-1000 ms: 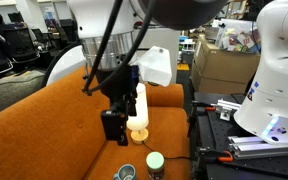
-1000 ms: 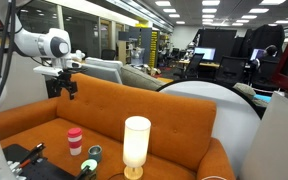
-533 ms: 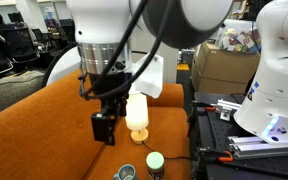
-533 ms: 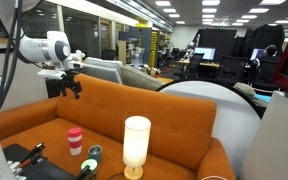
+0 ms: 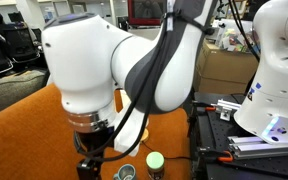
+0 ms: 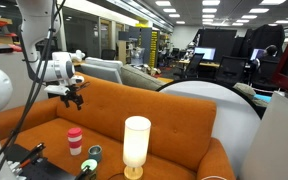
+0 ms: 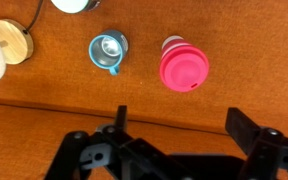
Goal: Remove the lid of the orange cup then put on the table
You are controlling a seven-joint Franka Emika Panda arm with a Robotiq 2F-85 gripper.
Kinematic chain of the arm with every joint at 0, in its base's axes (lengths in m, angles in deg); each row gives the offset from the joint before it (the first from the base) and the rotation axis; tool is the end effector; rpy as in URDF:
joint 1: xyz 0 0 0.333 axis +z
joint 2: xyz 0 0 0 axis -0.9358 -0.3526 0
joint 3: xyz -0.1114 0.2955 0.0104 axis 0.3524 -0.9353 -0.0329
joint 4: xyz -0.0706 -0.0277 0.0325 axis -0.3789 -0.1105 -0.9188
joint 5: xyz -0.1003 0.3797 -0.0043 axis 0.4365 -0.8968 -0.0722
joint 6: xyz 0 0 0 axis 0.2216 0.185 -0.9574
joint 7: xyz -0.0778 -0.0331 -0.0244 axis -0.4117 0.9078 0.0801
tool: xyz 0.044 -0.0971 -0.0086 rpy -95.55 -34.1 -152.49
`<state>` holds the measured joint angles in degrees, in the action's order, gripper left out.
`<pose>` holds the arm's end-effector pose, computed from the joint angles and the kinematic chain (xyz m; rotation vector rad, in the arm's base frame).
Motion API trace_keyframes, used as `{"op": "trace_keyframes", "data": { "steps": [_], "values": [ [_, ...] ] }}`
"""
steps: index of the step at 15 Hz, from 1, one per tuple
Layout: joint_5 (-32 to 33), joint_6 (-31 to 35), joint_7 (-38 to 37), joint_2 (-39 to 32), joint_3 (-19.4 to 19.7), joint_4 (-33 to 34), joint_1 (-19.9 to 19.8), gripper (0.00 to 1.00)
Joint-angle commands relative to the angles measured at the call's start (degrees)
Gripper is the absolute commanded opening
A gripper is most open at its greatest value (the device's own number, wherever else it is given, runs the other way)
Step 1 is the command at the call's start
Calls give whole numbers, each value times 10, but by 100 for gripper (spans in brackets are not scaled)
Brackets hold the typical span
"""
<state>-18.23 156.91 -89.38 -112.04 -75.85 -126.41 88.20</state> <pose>0.4558 0.2622 0.1703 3.0976 0.1981 0.1404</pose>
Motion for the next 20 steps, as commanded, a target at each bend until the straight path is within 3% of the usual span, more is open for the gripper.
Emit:
{"op": "trace_keyframes", "data": {
  "steps": [1, 2, 9, 15, 20],
  "values": [
    [-49, -4, 41, -72, 22, 72, 34, 100],
    [-57, 7, 38, -44, 31, 40, 42, 100],
    [-70, 6, 50, -76, 37, 72, 51, 100],
    [-159, 14, 139, -142, 18, 112, 25, 100],
    [-180, -1, 171, -202, 32, 165, 41, 100]
  ]
}}
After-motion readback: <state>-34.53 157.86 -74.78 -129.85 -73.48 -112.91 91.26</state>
